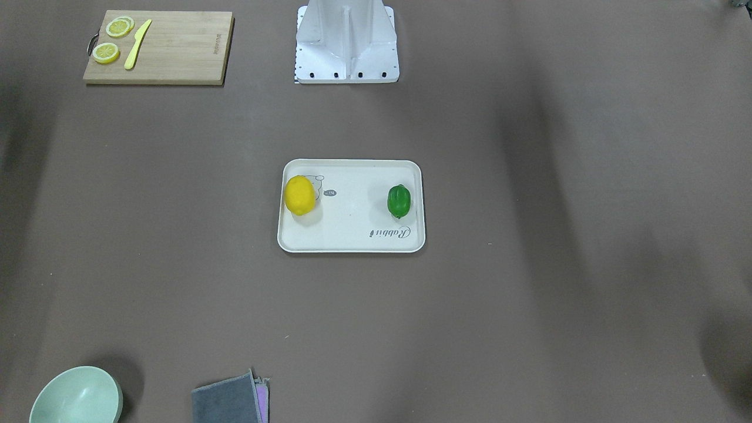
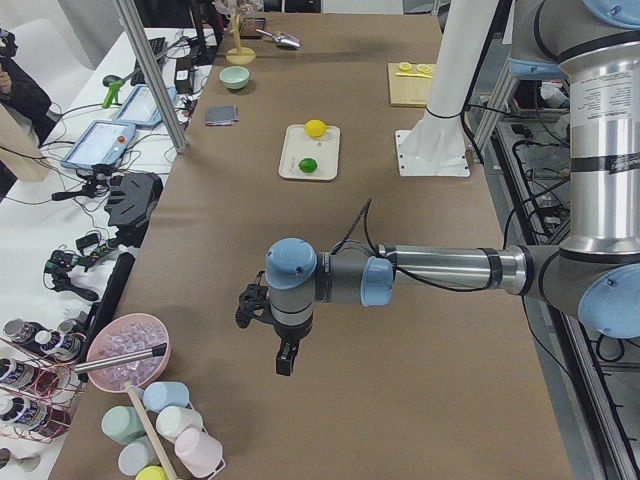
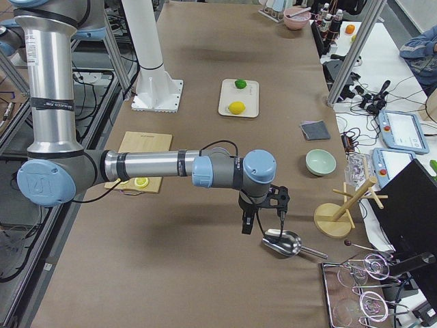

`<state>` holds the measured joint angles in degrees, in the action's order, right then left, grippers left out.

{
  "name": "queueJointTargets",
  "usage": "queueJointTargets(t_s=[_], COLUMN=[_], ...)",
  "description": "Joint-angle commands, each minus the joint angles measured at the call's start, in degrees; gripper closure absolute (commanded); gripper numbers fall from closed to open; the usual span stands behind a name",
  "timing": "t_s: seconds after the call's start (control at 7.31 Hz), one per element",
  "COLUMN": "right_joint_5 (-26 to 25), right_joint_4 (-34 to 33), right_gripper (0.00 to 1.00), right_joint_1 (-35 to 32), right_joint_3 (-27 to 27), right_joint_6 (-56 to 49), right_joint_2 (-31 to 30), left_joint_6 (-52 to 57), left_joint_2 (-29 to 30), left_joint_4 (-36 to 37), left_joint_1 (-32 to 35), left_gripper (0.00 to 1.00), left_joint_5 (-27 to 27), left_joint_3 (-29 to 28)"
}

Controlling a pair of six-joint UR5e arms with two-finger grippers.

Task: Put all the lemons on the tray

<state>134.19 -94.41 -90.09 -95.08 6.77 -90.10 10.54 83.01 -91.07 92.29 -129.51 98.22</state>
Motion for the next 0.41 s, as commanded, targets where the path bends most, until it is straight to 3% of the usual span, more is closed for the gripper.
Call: queueJointTargets(t_s=[0.0, 0.27], right_joint_5=[-0.1, -0.1], right_joint_4=[0.0, -0.1], right_gripper=[0.00, 0.00], right_joint_1=[0.0, 0.0], right_joint_3=[0.0, 0.0], right_joint_6=[0.0, 0.0], right_joint_2=[0.2, 0.2], left_joint_6=[0.0, 0.0], left_joint_2=[0.0, 0.0], left_joint_4=[0.0, -0.1], left_joint_1=[0.1, 0.0], left_gripper=[0.02, 0.02], left_joint_5=[-0.6, -3.6], left_joint_3=[-0.2, -0.1])
